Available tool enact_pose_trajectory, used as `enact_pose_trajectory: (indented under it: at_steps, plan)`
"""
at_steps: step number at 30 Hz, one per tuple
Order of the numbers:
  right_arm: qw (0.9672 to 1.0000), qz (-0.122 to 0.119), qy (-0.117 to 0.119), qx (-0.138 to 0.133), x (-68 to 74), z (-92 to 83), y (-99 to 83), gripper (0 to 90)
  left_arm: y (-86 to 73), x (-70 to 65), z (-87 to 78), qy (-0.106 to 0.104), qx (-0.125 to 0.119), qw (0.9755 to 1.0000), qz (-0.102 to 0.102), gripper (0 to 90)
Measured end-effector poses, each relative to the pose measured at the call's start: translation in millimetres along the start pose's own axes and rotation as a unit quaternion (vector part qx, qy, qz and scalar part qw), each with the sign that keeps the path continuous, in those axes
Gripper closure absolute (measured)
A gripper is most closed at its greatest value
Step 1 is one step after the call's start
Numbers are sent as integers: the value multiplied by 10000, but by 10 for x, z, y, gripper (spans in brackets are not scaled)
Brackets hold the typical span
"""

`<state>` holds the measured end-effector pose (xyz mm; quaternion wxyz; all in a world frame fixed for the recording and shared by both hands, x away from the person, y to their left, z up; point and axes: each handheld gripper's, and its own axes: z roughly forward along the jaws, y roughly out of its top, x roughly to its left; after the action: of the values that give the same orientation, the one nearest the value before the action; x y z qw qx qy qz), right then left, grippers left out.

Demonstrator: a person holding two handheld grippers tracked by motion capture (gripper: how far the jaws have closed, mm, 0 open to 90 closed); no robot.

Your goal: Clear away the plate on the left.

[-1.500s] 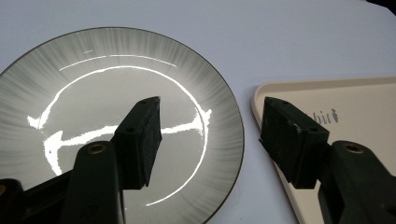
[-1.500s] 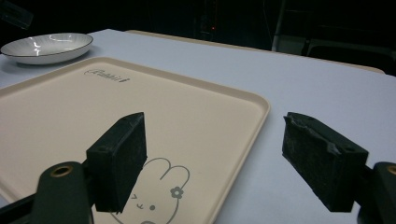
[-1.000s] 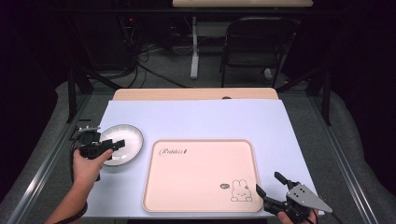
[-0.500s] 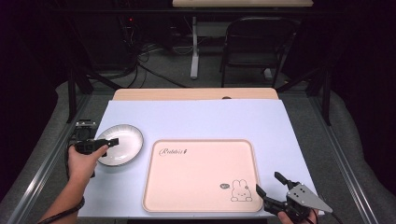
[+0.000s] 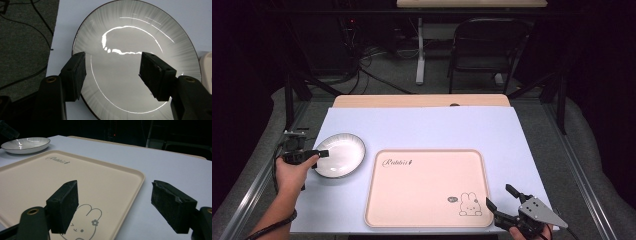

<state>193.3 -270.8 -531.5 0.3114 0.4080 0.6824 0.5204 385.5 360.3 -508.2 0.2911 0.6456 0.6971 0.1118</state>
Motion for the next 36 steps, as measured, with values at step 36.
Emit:
enact_pose_trajectory:
  at_steps: [36]
  plan:
    - [10000,28,3,6,-5,0,-2,214,-50,176,219,-224,298,9976,-583,387]
